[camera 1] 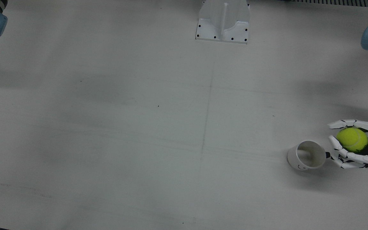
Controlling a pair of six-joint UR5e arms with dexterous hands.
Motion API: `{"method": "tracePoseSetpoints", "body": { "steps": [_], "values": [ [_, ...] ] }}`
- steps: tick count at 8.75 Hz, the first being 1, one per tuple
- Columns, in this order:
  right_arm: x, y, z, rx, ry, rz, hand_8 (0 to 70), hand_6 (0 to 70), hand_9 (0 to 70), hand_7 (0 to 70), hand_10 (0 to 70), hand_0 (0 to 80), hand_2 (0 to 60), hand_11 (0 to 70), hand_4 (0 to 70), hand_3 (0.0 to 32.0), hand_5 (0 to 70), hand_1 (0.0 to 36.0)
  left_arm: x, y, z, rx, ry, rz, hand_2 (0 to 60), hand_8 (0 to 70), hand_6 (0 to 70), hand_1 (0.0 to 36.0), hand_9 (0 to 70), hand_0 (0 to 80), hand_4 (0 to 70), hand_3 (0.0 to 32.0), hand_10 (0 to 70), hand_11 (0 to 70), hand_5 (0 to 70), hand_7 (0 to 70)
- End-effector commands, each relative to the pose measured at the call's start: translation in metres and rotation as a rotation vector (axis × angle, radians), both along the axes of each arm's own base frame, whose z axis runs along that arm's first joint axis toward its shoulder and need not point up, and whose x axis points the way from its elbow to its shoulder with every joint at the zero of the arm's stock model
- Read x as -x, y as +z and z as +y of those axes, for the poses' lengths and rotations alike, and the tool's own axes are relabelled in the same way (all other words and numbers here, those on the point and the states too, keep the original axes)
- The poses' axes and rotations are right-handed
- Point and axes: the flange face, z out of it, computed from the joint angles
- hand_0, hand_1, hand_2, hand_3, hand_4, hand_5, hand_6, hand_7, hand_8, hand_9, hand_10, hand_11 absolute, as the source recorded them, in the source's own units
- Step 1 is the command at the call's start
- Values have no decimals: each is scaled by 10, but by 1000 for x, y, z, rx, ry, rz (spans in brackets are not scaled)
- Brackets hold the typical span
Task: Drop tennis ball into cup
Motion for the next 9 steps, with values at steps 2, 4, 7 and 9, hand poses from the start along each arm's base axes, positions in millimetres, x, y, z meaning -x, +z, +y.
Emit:
{"method": "tracePoseSetpoints", "body": {
  "steps": [2, 4, 7, 9],
  "values": [
    [0, 0, 0, 0, -1, 0, 0, 0, 0, 0, 0, 0, 0, 0, 0, 0, 0, 0, -24, -5, -11, -1, 16, -2, 600, 700, 384, 360, 700, 566, 700, 0, 700, 700, 253, 700],
    [-1, -1, 0, -1, 2, 0, 0, 0, 0, 0, 0, 0, 0, 0, 0, 0, 0, 0, -33, -6, -8, 1, 34, 0, 600, 700, 381, 360, 700, 569, 700, 0, 700, 700, 251, 700],
    [0, -1, 0, -1, -1, 0, 0, 0, 0, 0, 0, 0, 0, 0, 0, 0, 0, 0, -33, -5, -8, 5, 34, -3, 600, 700, 366, 360, 700, 576, 677, 0, 700, 700, 247, 700],
    [-1, 0, 0, 0, 1, 0, 0, 0, 0, 0, 0, 0, 0, 0, 0, 0, 0, 0, -25, -6, -6, 1, 21, 11, 600, 202, 136, 360, 314, 800, 282, 0, 261, 413, 165, 310]
  ]
}}
